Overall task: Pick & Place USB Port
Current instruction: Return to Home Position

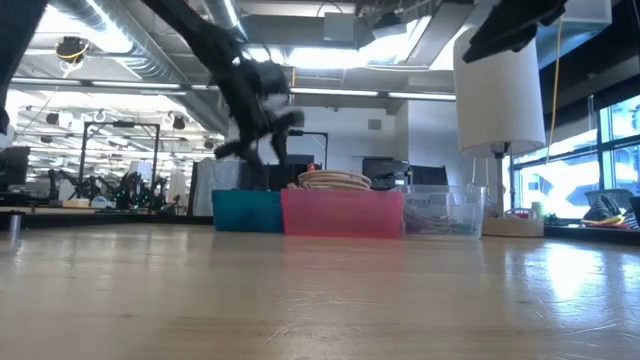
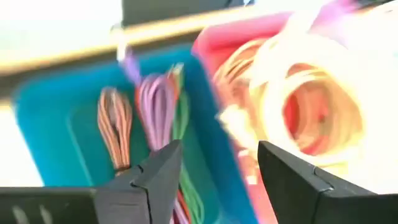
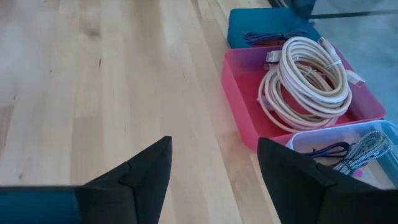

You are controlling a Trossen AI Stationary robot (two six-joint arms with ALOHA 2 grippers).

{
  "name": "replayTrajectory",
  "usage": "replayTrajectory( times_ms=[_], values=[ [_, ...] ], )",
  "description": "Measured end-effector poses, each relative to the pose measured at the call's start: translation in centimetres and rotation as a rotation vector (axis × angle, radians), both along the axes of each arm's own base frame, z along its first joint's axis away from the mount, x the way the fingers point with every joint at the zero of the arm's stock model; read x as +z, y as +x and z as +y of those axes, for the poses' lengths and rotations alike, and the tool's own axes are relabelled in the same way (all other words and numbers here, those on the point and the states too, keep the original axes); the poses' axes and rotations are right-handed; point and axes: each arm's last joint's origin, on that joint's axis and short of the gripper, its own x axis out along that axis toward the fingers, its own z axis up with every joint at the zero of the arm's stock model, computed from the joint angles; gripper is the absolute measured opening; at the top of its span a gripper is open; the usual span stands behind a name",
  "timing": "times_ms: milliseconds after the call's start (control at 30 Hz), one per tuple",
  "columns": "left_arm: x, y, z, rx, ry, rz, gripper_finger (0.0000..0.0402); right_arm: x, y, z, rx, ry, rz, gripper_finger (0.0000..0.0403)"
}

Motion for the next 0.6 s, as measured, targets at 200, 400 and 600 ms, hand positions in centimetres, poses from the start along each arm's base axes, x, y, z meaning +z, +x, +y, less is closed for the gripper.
replayTrajectory(
  times_ms=[200, 400, 600],
  values=[
    [7.4, -1.2, -4.9, -0.168, 0.297, -0.047, 0.0204, 0.3, -1.0, 0.1, 0.002, -0.005, -0.003, 0.0238],
    [10.9, -3.0, -16.8, -0.388, 0.638, -0.189, 0.0194, 0.3, -3.4, 1.7, 0.017, -0.016, -0.095, 0.0238],
    [8.0, -5.2, -25.7, -0.593, 0.782, -0.603, 0.0186, -1.9, -3.8, 3.5, -0.006, -0.062, -0.321, 0.0238]
  ],
)
